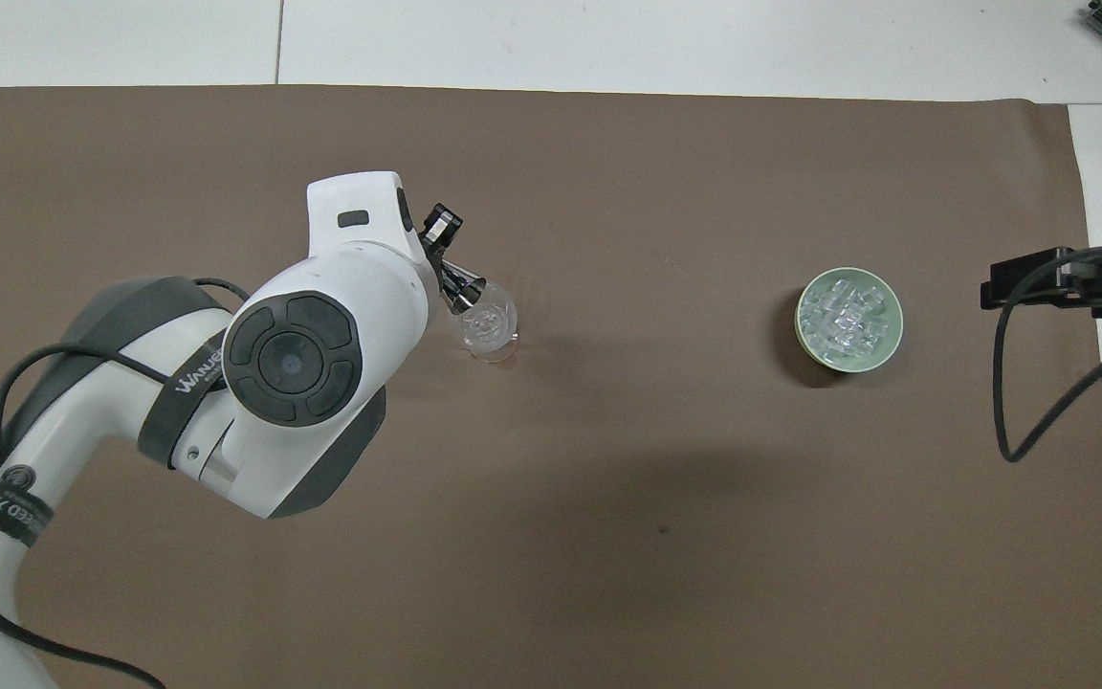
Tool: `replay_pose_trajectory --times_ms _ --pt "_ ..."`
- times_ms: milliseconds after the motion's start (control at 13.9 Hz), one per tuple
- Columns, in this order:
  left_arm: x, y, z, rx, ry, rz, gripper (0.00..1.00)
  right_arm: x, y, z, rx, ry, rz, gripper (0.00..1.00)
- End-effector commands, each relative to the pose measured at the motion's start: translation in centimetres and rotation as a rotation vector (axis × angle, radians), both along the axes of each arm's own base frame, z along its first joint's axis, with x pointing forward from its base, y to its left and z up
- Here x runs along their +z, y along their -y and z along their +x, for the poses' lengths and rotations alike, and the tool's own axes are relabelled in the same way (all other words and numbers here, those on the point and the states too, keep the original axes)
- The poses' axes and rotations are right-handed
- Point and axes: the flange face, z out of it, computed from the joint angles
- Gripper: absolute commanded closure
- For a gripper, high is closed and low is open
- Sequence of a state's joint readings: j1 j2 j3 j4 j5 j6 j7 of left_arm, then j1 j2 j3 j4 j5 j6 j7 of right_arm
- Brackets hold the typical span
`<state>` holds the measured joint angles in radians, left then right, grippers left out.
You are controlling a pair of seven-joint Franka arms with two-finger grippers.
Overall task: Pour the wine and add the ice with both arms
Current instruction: 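Hold the silver cup tilted over the glass to pour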
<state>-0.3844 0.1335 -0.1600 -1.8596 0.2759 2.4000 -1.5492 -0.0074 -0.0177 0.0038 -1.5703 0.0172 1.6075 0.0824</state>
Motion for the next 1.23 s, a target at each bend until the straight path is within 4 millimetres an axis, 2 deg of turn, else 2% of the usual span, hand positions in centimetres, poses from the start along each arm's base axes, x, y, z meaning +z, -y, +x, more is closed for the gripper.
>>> replay_pose_trajectory --times_ms 0,1154 --pt "0.39 0.14 0.00 -0.024 0.036 0.017 1.00 -0.03 0.23 -0.43 0.014 -0.007 0.014 0.00" --pt "-0.01 0.35 -0.01 -0.039 0.048 0.040 1.00 -0.03 0.23 -0.43 0.014 -0.007 0.014 0.00"
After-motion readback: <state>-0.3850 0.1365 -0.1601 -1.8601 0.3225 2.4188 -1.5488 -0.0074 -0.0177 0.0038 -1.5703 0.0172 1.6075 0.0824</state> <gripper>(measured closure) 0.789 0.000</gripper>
